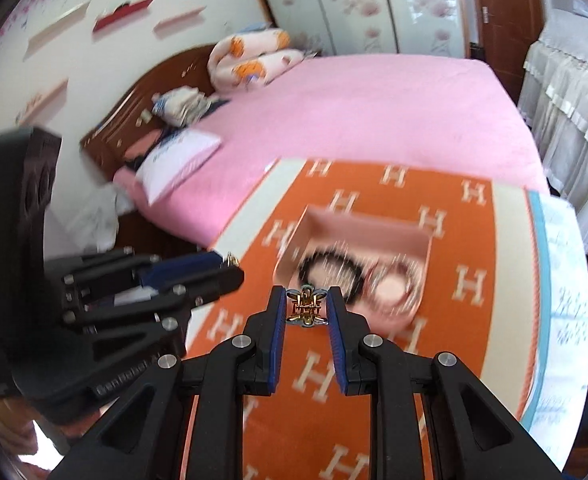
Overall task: Organize jewelry
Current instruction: 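Carry the gold pin and coin charm over the pink tray and open both tools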
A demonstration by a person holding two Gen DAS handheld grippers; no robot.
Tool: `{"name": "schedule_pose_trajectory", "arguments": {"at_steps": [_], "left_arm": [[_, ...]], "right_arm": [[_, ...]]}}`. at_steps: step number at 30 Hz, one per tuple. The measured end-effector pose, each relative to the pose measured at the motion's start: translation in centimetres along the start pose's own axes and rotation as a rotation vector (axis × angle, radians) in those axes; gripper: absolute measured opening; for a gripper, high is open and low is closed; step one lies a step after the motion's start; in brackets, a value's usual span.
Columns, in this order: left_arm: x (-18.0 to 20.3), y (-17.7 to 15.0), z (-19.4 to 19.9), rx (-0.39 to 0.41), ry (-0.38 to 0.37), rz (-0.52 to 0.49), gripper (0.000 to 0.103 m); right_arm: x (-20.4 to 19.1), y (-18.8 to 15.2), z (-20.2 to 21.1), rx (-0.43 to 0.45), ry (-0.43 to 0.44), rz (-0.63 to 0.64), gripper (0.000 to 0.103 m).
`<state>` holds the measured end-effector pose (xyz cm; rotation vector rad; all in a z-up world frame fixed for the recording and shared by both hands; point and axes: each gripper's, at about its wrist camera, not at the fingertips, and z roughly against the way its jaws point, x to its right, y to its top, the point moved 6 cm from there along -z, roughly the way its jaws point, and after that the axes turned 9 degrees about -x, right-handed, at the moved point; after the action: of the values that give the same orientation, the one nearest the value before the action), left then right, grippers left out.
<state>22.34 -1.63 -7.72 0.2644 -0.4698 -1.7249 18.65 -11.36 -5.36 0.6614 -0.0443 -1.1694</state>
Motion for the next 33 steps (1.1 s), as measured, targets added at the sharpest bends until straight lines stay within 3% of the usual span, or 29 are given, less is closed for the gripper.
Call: {"name": "schedule_pose_trajectory", "arguments": {"at_steps": [4, 8, 15, 24, 25, 27, 29, 33], "left_arm": [[0.2, 2.8, -1.4, -0.001, 0.013, 0.011, 0.016], [0.2, 4.5, -4.0, -0.023, 0.028, 0.019, 0.016], [-0.6, 4.8, -8.6, -0.075, 0.062, 0.031, 0.016], [-1.7, 4.8, -11.6, -0.107, 0.083, 0.043, 0.018], [-1.7, 4.8, -11.9, -0.120, 0.079, 0.042, 0.019], [-1.8, 4.7, -12.2, -0.142, 0.086, 0.047, 0.040], [-2.1, 4.6, -12.2, -0.137, 0.094, 0.062, 0.052], [-2.5, 4.5, -11.8, -0.138, 0.088, 0.082, 0.055]], "right_arm": [[2.3, 3.6, -0.1, 0.020, -0.020, -0.027, 0.020], [4.4, 5.3, -2.7, -0.021, -0.033, -0.057, 0.020], [7.2, 5.6, -8.8, -0.112, -0.059, -0.083, 0.020], [9.5, 4.7, -13.0, -0.185, -0.061, -0.102, 0.024], [9.6, 4.6, -13.1, -0.190, -0.056, -0.107, 0.027], [9.9, 4.6, -13.4, -0.189, -0.048, -0.122, 0.043], [10.4, 4.6, -13.3, -0.177, -0.056, -0.138, 0.043], [11.0, 4.5, -13.0, -0.170, -0.046, -0.163, 0.043]]}}
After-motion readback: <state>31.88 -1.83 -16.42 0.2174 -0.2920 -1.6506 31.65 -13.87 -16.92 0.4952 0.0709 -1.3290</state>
